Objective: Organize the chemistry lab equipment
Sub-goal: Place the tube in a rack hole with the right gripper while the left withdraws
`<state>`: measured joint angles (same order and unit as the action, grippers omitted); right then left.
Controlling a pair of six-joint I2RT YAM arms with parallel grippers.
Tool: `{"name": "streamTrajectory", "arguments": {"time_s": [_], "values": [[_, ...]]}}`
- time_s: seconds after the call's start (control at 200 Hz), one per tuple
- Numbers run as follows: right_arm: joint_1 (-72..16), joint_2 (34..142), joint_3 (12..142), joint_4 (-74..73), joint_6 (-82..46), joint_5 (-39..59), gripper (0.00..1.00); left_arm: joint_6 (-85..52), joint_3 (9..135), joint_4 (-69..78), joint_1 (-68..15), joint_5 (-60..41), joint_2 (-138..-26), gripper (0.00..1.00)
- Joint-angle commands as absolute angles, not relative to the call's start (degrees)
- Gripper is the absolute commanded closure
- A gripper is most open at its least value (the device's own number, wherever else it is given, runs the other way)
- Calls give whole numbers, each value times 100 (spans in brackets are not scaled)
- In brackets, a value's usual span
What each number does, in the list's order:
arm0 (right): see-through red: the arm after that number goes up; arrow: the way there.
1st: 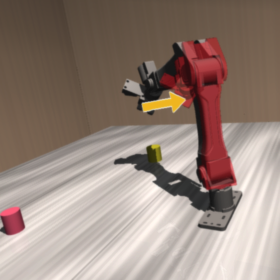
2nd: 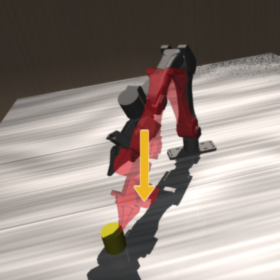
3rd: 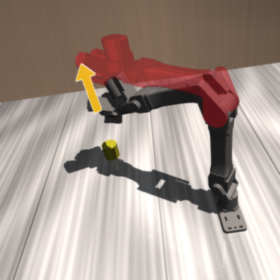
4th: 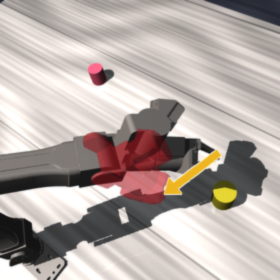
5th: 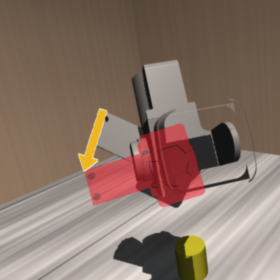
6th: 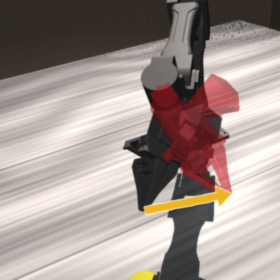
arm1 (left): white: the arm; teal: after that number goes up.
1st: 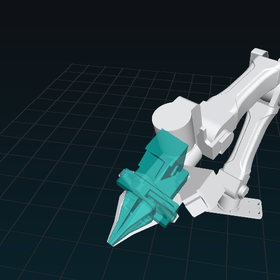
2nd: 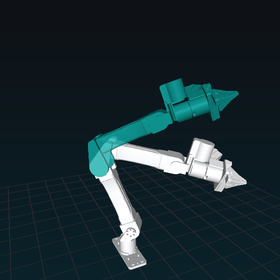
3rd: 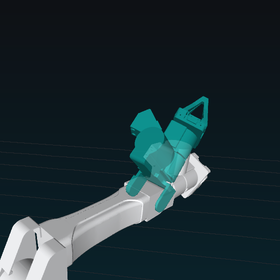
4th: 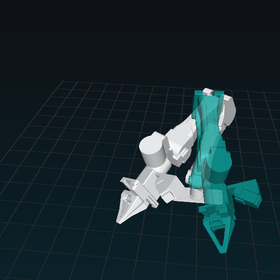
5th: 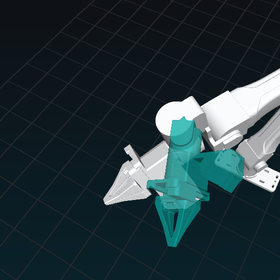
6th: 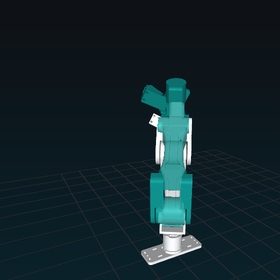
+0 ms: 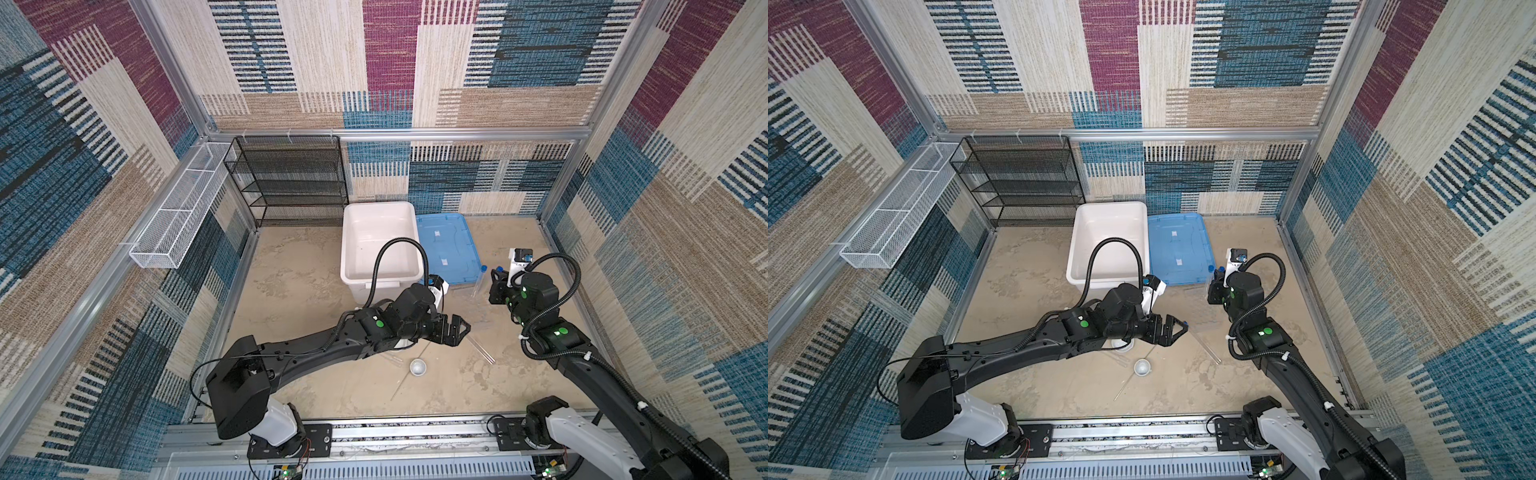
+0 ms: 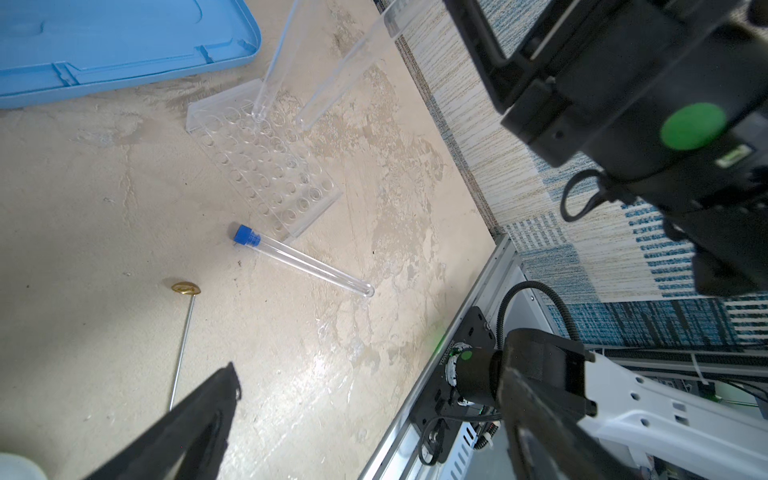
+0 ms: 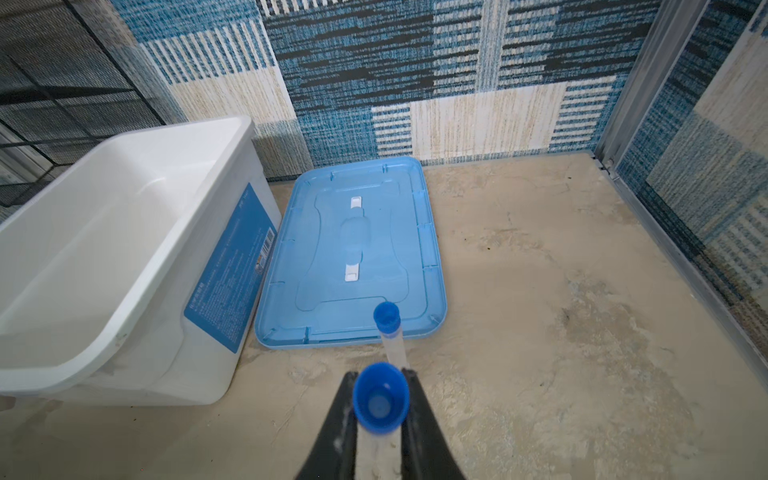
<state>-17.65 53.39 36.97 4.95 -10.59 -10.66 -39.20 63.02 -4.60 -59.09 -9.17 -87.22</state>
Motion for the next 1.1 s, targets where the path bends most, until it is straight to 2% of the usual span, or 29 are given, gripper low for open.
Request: {"name": "streamTrajectory", "arguments": {"time_s": [0.0, 1.092], "values": [[-1771, 5452, 3603, 127, -1004, -1318, 84, -4022, 6345, -442, -5907, -831, -8767, 1], [-1772, 6036, 2974, -759, -891, -1605, 83, -4077, 6214, -330, -5915, -905, -8987, 1]]}}
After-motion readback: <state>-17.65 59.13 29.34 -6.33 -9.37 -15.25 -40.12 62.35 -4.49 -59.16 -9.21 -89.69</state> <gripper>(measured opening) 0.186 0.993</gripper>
